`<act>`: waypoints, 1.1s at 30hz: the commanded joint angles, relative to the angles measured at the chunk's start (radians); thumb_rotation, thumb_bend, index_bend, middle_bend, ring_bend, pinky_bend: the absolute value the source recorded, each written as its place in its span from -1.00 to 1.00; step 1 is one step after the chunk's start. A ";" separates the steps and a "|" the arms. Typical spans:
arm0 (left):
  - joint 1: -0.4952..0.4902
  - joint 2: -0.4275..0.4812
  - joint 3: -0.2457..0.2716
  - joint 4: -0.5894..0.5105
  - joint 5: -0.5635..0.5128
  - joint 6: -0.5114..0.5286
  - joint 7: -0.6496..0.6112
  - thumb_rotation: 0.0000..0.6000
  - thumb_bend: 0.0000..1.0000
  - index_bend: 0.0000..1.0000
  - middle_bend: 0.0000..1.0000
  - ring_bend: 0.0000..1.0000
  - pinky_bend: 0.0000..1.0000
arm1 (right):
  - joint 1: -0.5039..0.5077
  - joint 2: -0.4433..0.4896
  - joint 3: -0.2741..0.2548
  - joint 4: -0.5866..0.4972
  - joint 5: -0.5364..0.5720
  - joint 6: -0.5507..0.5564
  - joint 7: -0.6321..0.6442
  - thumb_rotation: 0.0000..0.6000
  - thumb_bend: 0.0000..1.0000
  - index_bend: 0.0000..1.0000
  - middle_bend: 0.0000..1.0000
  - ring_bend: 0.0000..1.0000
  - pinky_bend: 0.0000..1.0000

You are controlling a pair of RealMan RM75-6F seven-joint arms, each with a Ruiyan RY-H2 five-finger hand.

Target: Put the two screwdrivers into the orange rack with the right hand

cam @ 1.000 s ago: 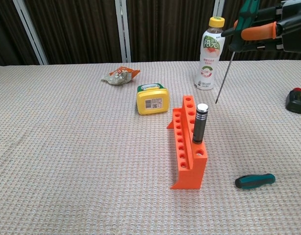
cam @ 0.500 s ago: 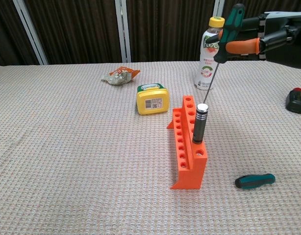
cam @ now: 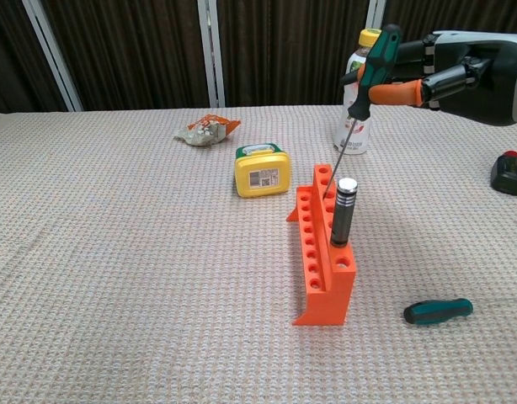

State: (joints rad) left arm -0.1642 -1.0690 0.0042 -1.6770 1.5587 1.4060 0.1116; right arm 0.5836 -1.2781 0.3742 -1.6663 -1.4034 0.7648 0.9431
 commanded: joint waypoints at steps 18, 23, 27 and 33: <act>-0.002 -0.014 -0.002 0.027 -0.004 -0.005 -0.026 1.00 -0.52 -0.83 -1.00 -1.00 -1.00 | 0.041 0.025 -0.028 -0.018 0.073 0.017 -0.055 1.00 0.14 0.22 -0.58 -1.00 -1.00; -0.003 -0.015 -0.004 0.023 0.000 0.000 -0.026 1.00 -0.52 -0.83 -1.00 -1.00 -1.00 | 0.042 0.047 -0.029 -0.036 0.074 0.024 -0.059 1.00 0.14 0.22 -0.57 -1.00 -1.00; -0.001 -0.015 -0.003 0.021 0.002 0.003 -0.024 1.00 -0.52 -0.83 -1.00 -1.00 -1.00 | 0.046 0.055 -0.037 -0.038 0.077 0.022 -0.059 1.00 0.14 0.22 -0.57 -1.00 -1.00; 0.002 -0.012 0.000 0.020 -0.001 0.003 -0.021 1.00 -0.52 -0.83 -1.00 -1.00 -1.00 | 0.051 0.056 -0.050 -0.032 0.078 0.015 -0.044 1.00 0.14 0.22 -0.57 -1.00 -1.00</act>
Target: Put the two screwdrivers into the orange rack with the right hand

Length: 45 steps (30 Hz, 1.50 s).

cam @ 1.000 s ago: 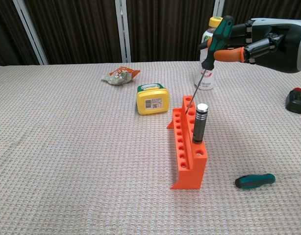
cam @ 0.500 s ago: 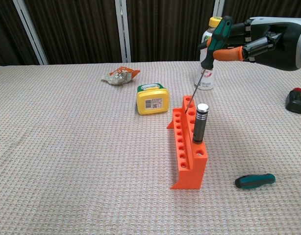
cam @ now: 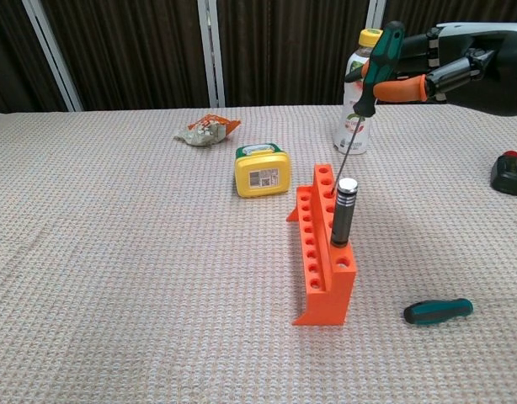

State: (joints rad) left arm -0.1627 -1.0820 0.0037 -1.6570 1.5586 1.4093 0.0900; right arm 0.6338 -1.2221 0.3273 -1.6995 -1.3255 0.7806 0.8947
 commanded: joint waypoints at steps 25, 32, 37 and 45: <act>-0.004 -0.004 0.000 0.000 -0.001 -0.008 0.006 1.00 -0.52 -0.83 -1.00 -1.00 -1.00 | 0.052 -0.095 -0.091 0.087 -0.095 0.031 -0.106 1.00 0.14 0.22 -0.57 -1.00 -1.00; -0.006 -0.006 0.000 0.000 -0.004 -0.012 0.007 1.00 -0.52 -0.83 -1.00 -1.00 -1.00 | 0.083 -0.120 -0.100 0.093 -0.088 0.005 -0.139 1.00 0.14 0.22 -0.57 -1.00 -1.00; -0.005 -0.010 0.001 0.007 -0.007 -0.015 0.002 1.00 -0.52 -0.83 -1.00 -1.00 -1.00 | 0.103 -0.140 -0.102 0.090 -0.063 -0.014 -0.172 1.00 0.14 0.22 -0.57 -1.00 -1.00; -0.003 -0.017 0.003 0.024 -0.008 -0.014 -0.015 1.00 -0.52 -0.83 -1.00 -1.00 -1.00 | 0.121 -0.161 -0.088 0.091 0.010 -0.043 -0.186 1.00 0.14 0.22 -0.57 -1.00 -1.00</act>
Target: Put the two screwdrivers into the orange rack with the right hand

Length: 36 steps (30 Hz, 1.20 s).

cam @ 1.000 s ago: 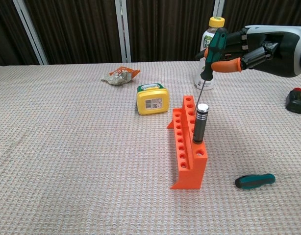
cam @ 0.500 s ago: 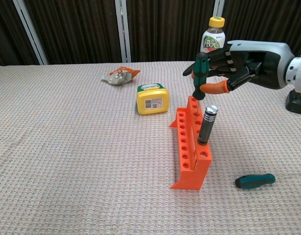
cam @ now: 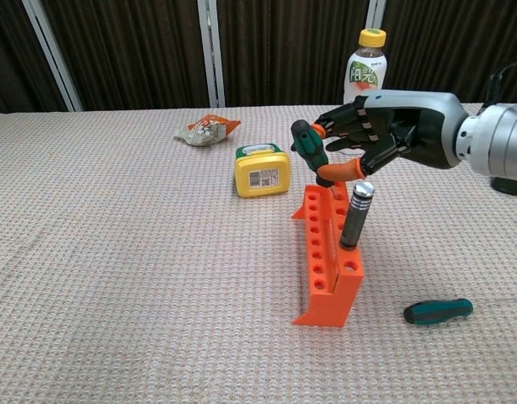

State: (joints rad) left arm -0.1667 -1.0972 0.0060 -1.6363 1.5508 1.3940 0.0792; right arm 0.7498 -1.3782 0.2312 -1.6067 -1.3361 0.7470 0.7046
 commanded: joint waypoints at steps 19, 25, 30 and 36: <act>0.011 -0.015 0.005 0.038 0.007 0.016 -0.043 1.00 -0.52 -0.83 -1.00 -1.00 -1.00 | 0.008 0.065 0.054 -0.047 0.110 -0.095 0.114 1.00 0.14 0.22 -0.57 -1.00 -1.00; 0.015 -0.012 0.007 0.035 0.010 0.024 -0.044 1.00 -0.52 -0.83 -1.00 -1.00 -1.00 | 0.006 0.053 0.056 -0.020 0.093 -0.135 0.195 1.00 0.14 0.22 -0.57 -1.00 -1.00; 0.018 -0.009 0.008 0.031 0.012 0.028 -0.040 1.00 -0.52 -0.83 -1.00 -1.00 -1.00 | 0.000 0.034 0.056 0.010 0.051 -0.141 0.261 1.00 0.14 0.22 -0.57 -1.00 -1.00; 0.018 -0.006 0.008 0.023 0.016 0.030 -0.034 1.00 -0.52 -0.83 -1.00 -1.00 -1.00 | -0.010 0.016 0.048 0.024 0.001 -0.127 0.324 1.00 0.14 0.22 -0.56 -1.00 -1.00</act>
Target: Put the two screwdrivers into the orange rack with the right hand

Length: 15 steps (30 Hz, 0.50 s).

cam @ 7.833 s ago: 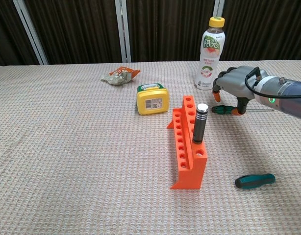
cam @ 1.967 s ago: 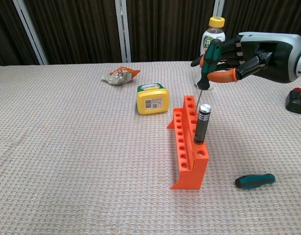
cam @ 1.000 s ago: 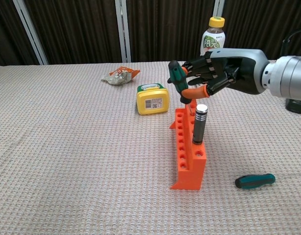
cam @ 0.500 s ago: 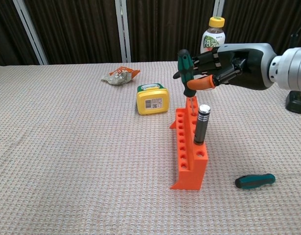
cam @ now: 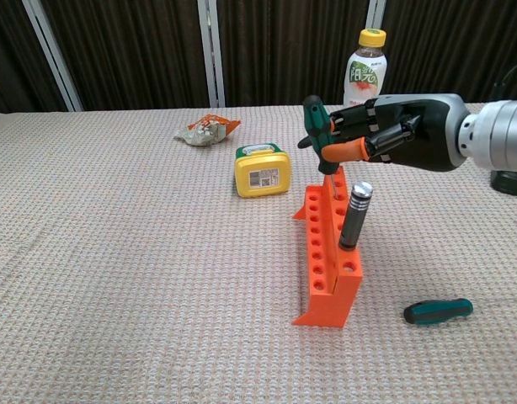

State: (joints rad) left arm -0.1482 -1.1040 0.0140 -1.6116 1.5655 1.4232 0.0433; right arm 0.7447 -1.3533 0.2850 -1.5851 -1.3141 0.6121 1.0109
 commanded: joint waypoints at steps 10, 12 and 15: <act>0.001 0.002 0.000 -0.005 0.001 0.001 0.005 1.00 -0.52 -0.83 -1.00 -1.00 -1.00 | -0.005 -0.021 -0.024 0.012 -0.062 0.033 0.061 1.00 0.13 0.08 -0.56 -1.00 -1.00; 0.001 0.001 0.000 -0.004 0.000 0.001 0.005 1.00 -0.52 -0.83 -1.00 -1.00 -1.00 | -0.005 -0.021 -0.028 0.012 -0.068 0.036 0.067 1.00 0.10 -0.03 -0.56 -1.00 -1.00; 0.000 0.000 -0.001 -0.004 0.003 0.000 0.004 1.00 -0.52 -0.83 -1.00 -1.00 -1.00 | -0.002 -0.017 -0.033 0.011 -0.081 0.041 0.074 1.00 0.00 -0.21 -0.57 -1.00 -1.00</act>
State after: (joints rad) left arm -0.1479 -1.1041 0.0135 -1.6154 1.5681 1.4234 0.0479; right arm 0.7417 -1.3716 0.2538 -1.5735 -1.3928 0.6520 1.0818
